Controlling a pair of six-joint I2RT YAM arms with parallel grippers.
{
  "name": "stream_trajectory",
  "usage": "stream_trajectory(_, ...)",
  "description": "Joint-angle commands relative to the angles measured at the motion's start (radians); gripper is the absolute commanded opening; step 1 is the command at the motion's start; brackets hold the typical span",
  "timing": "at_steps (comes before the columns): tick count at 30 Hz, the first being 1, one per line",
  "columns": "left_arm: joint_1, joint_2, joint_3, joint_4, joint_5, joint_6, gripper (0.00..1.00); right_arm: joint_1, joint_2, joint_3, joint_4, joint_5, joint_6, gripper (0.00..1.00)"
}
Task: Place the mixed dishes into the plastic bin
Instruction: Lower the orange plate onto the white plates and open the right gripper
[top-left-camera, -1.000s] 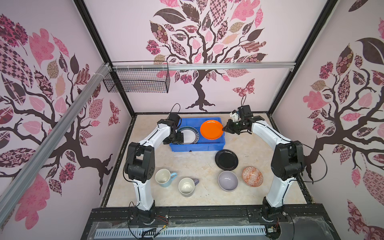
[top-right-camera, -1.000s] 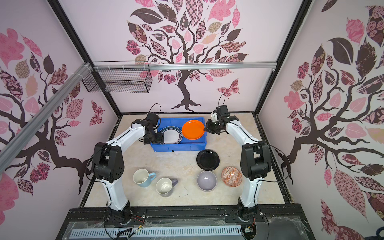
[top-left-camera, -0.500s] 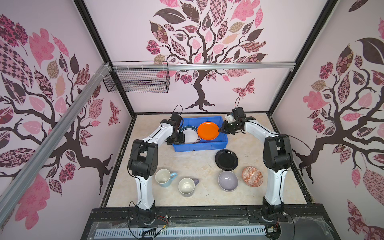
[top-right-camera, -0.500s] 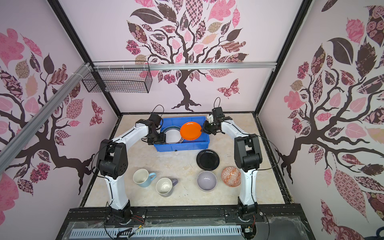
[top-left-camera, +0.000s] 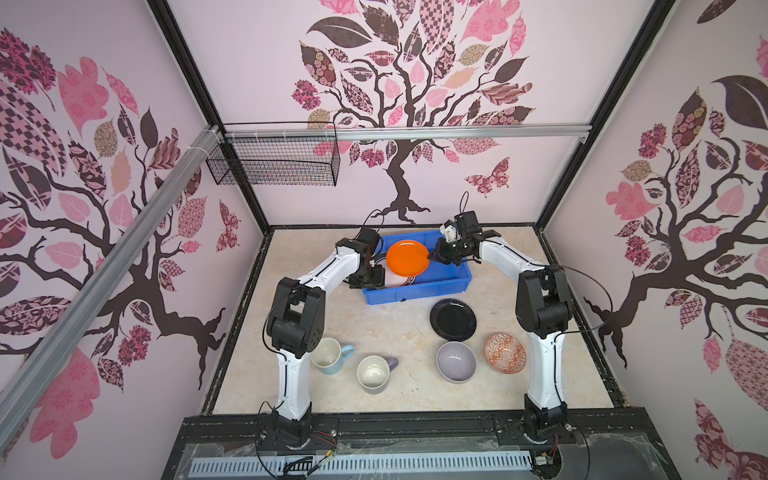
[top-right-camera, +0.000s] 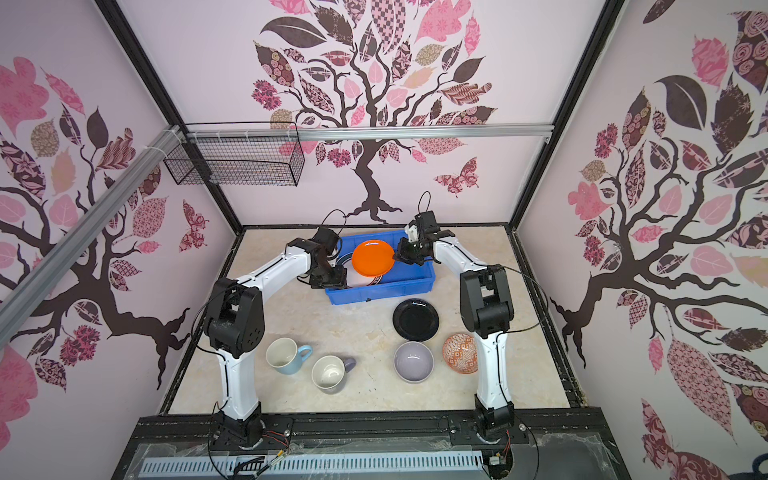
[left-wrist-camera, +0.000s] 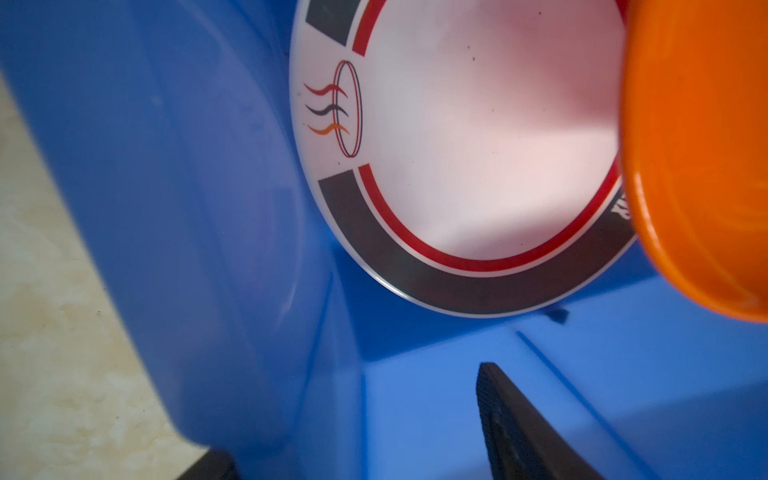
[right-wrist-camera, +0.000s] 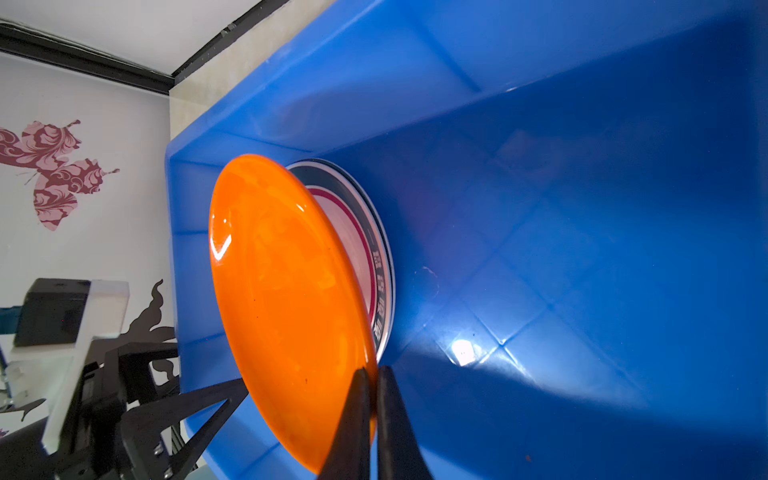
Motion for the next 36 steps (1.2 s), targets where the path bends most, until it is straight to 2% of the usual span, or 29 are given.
stream_trajectory(1, -0.013, -0.005, 0.034, 0.008, 0.028, 0.008, 0.72, 0.023, 0.067, 0.048, -0.009, -0.012, 0.001, 0.0)
stream_trajectory(6, -0.009, -0.099, -0.048, 0.003, -0.005, -0.016, 0.87, 0.035, 0.105, 0.081, -0.013, -0.015, 0.006, 0.0)
stream_trajectory(10, 0.017, -0.188, -0.105, 0.002, 0.003, -0.035, 0.93, 0.047, 0.132, 0.108, -0.018, -0.014, 0.007, 0.0)
stream_trajectory(18, 0.065, -0.294, -0.165, -0.007, 0.013, -0.043, 0.94, 0.081, 0.215, 0.196, -0.051, -0.011, 0.013, 0.0)
stream_trajectory(31, 0.101, -0.358, -0.225, -0.008, 0.024, -0.031, 0.94, 0.091, 0.281, 0.3, -0.12, -0.003, 0.012, 0.01)
stream_trajectory(34, 0.104, -0.365, -0.229, -0.01, 0.028, -0.029, 0.94, 0.092, 0.275, 0.31, -0.148, 0.014, -0.006, 0.12)
stream_trajectory(36, 0.105, -0.371, -0.229, -0.008, 0.031, -0.029, 0.94, 0.091, 0.252, 0.314, -0.163, 0.022, -0.022, 0.26)
